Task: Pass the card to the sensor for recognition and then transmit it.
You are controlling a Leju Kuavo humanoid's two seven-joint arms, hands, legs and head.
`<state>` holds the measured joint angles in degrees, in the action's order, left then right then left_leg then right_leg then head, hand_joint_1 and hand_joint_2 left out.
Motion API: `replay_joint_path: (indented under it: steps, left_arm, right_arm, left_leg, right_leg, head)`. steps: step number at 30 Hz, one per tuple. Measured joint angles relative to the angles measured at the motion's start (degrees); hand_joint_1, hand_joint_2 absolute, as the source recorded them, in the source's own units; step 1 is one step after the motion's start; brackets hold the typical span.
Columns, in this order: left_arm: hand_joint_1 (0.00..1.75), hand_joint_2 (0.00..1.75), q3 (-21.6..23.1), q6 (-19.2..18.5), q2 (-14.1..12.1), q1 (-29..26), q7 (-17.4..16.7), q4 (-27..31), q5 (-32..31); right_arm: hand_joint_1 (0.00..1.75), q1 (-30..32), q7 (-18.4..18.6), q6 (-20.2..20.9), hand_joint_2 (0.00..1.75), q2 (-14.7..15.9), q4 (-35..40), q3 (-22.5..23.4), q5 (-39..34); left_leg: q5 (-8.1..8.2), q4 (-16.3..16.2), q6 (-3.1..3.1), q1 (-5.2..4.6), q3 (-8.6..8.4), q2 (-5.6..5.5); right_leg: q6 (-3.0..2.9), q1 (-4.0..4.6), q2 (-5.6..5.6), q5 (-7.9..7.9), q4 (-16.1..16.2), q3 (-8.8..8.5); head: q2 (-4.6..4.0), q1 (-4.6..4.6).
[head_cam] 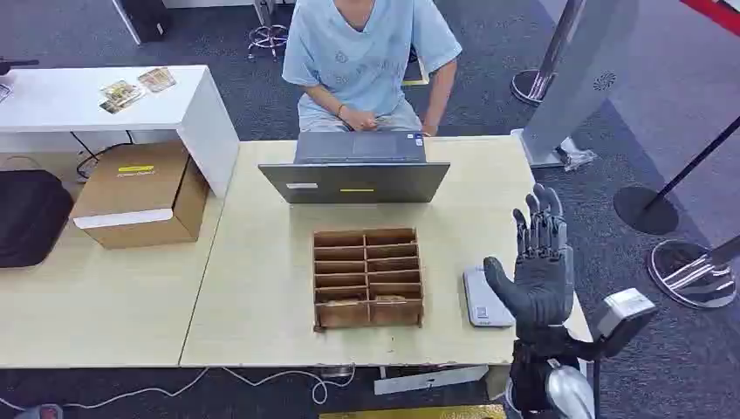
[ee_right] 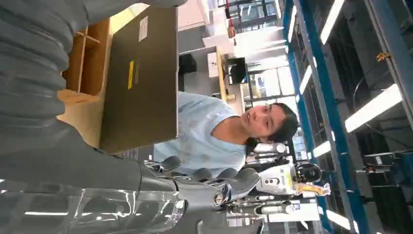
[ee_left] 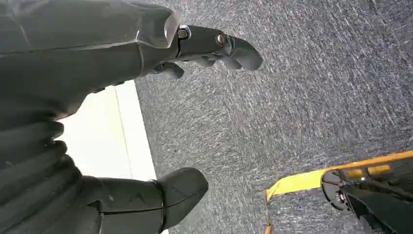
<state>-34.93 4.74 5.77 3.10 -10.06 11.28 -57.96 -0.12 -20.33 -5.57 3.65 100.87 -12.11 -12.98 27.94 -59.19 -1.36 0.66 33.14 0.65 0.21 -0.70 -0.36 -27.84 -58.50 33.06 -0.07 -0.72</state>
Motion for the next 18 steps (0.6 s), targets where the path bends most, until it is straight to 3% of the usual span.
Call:
replay_joint_path:
  steps: [18]
  left_arm:
    - [0.0,1.75,1.03,0.42,-0.09,0.02,0.0,0.0,-2.4]
  right_arm:
    - [0.0,-0.04,0.44,-0.28,1.75,-1.31,1.75,0.09,3.16]
  left_leg:
    - [0.0,0.0,0.0,0.0,0.01,0.0]
  right_leg:
    - [0.0,0.0,0.0,0.0,-0.01,0.0]
  head:
    - [0.0,0.0]
